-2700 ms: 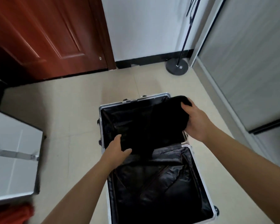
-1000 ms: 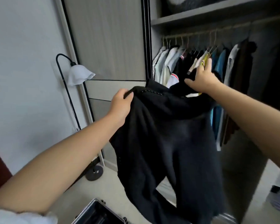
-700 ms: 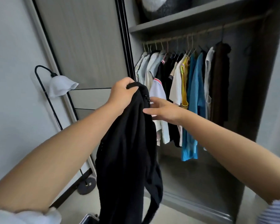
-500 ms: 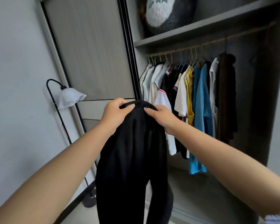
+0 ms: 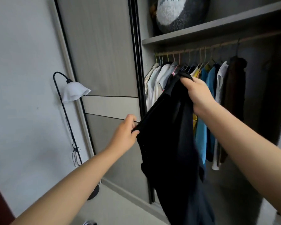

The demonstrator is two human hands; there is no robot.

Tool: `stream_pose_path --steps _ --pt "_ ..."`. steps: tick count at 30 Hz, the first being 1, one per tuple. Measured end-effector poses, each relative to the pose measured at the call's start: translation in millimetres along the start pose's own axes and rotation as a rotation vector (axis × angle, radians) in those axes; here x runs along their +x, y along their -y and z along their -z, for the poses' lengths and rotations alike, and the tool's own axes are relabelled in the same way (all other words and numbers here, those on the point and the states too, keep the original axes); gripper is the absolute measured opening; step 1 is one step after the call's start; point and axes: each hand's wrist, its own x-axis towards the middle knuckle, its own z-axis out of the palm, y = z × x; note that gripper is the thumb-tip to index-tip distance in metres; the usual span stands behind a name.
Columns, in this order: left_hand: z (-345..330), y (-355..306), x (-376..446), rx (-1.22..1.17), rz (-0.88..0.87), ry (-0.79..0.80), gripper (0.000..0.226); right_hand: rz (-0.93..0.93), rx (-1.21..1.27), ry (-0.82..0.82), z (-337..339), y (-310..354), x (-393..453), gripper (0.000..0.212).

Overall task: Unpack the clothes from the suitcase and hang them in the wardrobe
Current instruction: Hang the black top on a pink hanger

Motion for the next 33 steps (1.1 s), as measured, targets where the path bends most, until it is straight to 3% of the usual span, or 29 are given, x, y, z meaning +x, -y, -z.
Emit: stream_pose_path --steps 5,6,8,11,13,15,19,22,24,26,28,30,33 --pt "-33 -23 35 0.315 -0.307 -0.038 0.006 0.007 -0.018 -0.081 71 12 0 0.025" --pt "-38 -30 42 0.375 -0.343 -0.029 0.008 0.003 -0.025 -0.101 83 15 -1 0.025" --pt "-50 -41 61 0.47 -0.412 -0.048 0.033 0.003 -0.104 -0.161 108 19 -4 0.023" --pt "-66 -69 89 0.412 -0.441 -0.049 0.026 0.028 -0.389 -0.248 154 20 -3 0.021" --pt "-75 -89 107 0.162 -0.403 -0.137 0.021 -0.003 -0.469 -0.254 182 16 -3 0.014" --pt "-77 -108 120 -0.05 -0.294 -0.174 0.025 -0.057 -0.55 -0.167 202 4 -5 0.013" --pt "-92 -143 142 -0.288 -0.209 -0.101 0.018 -0.117 -0.999 0.275 232 -26 -10 0.036" --pt "-110 -154 162 -0.331 -0.209 -0.028 0.016 -0.013 -1.085 0.374 233 -55 -4 0.019" --pt "-125 -154 176 -0.315 -0.254 -0.015 0.016 0.142 -1.147 0.351 233 -77 9 0.007" --pt "-131 -146 192 -0.269 -0.352 -0.047 0.016 0.157 -1.101 0.236 236 -91 26 0.007" --pt "-135 -128 212 -0.154 -0.55 -0.05 0.021 0.079 -0.922 0.042 239 -92 44 0.024" --pt "-144 -98 240 0.029 -0.738 0.045 0.022 0.045 -0.759 -0.116 238 -87 68 0.036" --pt "-171 -56 270 0.211 -0.799 0.192 0.033 0.081 -0.772 -0.082 230 -69 109 0.05"
